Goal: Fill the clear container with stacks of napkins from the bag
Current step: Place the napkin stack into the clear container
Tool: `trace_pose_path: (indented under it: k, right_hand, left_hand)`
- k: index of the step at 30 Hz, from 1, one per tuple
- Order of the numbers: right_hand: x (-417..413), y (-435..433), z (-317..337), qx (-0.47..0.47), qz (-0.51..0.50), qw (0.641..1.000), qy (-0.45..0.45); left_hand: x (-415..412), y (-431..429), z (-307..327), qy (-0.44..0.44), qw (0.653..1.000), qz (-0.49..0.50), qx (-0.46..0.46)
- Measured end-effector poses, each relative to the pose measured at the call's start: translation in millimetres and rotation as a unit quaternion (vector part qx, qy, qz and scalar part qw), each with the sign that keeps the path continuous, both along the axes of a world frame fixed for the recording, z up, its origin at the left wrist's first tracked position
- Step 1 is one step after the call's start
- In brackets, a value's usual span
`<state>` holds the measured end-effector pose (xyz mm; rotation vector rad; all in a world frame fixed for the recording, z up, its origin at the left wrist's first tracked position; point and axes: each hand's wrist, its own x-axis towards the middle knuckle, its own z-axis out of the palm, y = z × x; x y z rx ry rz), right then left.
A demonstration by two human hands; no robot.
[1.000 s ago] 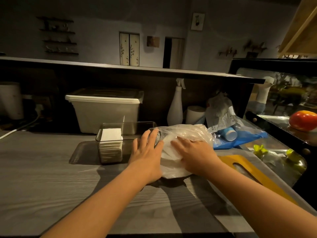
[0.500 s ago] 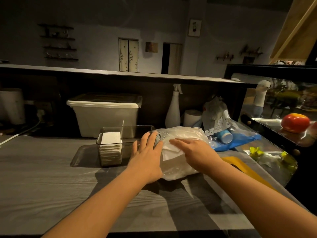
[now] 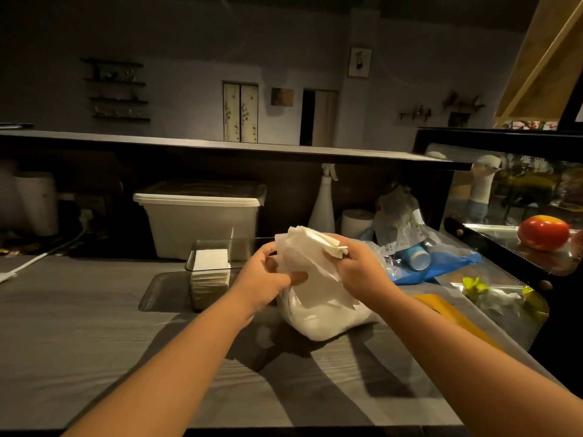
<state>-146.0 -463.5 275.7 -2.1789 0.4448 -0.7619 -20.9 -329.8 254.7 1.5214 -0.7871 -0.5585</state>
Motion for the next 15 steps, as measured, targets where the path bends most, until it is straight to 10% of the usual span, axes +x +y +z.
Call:
trace_pose_path:
  k: [8,15]
  right_hand:
    - [31,14,2,0.368,0.017,0.928,-0.057]
    - [63,4,-15,0.457,0.013,0.887,-0.059]
  left_hand:
    - [11,15,2,0.269,0.959,-0.033,-0.087]
    - [24,5,3,0.288,0.954,-0.052,-0.062]
